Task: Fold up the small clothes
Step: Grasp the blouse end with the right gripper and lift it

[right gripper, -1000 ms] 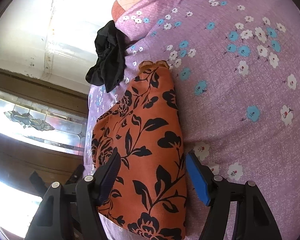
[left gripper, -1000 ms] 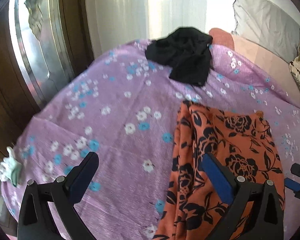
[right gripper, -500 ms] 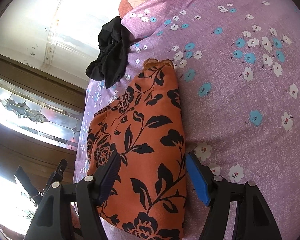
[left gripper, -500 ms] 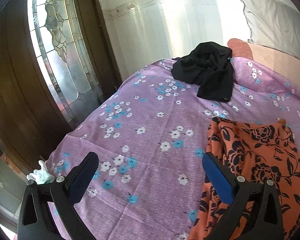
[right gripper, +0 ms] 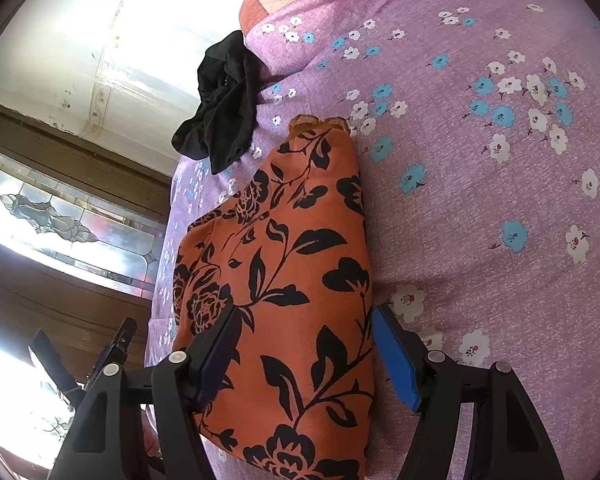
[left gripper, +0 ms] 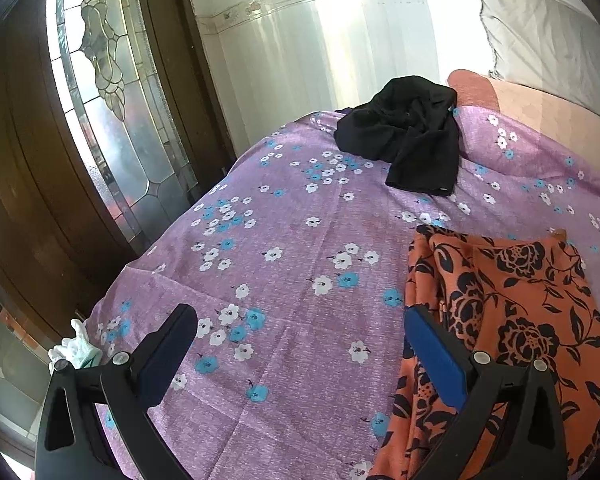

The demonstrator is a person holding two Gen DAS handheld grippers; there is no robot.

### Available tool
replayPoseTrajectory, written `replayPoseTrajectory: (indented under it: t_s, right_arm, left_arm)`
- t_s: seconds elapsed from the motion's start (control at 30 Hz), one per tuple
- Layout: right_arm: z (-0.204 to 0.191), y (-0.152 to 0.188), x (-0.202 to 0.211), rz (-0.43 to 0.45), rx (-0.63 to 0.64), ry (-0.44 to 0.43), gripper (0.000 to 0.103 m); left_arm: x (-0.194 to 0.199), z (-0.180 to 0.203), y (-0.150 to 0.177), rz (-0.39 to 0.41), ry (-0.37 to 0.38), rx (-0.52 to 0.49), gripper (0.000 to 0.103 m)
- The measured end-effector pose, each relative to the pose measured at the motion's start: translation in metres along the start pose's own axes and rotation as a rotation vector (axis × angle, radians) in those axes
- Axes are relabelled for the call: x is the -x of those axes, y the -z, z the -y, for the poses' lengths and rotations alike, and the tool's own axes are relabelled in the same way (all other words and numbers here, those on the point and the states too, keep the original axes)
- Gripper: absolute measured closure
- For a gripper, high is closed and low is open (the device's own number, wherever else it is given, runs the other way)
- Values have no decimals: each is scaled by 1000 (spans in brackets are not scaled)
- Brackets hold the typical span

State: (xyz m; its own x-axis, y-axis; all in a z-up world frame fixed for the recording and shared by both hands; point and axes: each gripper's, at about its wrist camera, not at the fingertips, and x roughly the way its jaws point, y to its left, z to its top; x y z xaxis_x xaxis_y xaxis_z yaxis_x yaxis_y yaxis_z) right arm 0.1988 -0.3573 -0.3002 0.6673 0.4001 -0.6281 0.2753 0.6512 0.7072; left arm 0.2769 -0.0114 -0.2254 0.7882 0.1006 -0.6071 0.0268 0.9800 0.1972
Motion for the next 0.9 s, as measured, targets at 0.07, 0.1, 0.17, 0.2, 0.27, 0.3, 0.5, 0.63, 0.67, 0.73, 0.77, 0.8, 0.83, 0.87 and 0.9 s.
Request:
replayPoseTrajectory:
  t_s: [0.07, 0.1, 0.17, 0.2, 0.27, 0.3, 0.5, 0.63, 0.67, 0.73, 0.77, 0.8, 0.83, 0.87, 0.9]
  right_arm:
    - [-1, 0, 0, 2, 2, 1, 32]
    - [-1, 0, -1, 2, 3, 1, 32]
    - [-1, 1, -1, 3, 4, 2, 32]
    - [-1, 1, -1, 3, 4, 3, 32]
    - [-1, 1, -1, 2, 5, -1, 32]
    - [-2, 1, -1, 2, 6, 0, 32]
    - [0, -1, -2, 6, 6, 3, 32]
    - [7, -5, -13, -8, -4, 17, 32]
    - [10, -6, -19, -18, -8, 21, 32]
    - [17, -7, -32, -50, -32, 7, 32]
    - [17, -7, -36, -52, -37, -6, 31]
    - [16, -8, -38, -42, -32, -15, 29]
    - [13, -9, -39, -34, -21, -24, 24]
    - [10, -10, -42, -30, -8, -25, 22]
    - [8, -9, -44, -28, 7, -24, 22]
  left_arm:
    - [0, 1, 0, -2, 2, -3, 0]
    - [0, 2, 0, -3, 4, -2, 0]
    - [0, 3, -1, -5, 11, 0, 0]
    - [0, 5, -1, -7, 17, 0, 0]
    - [0, 9, -1, -12, 28, -3, 0]
    - [1, 10, -2, -12, 32, -5, 0]
    - [-1, 28, 0, -46, 103, -40, 0]
    - [-27, 45, 7, -197, 250, -59, 0]
    - [-37, 48, 10, -251, 285, -51, 0]
    - [-51, 51, 13, -329, 353, -21, 0]
    - [-60, 51, 15, -375, 422, 7, 0]
    - [-65, 51, 17, -400, 466, 24, 0]
    - [-70, 51, 19, -429, 511, 42, 0]
    - [-75, 53, 21, -466, 551, 52, 0]
    - [-78, 54, 22, -492, 576, 57, 0]
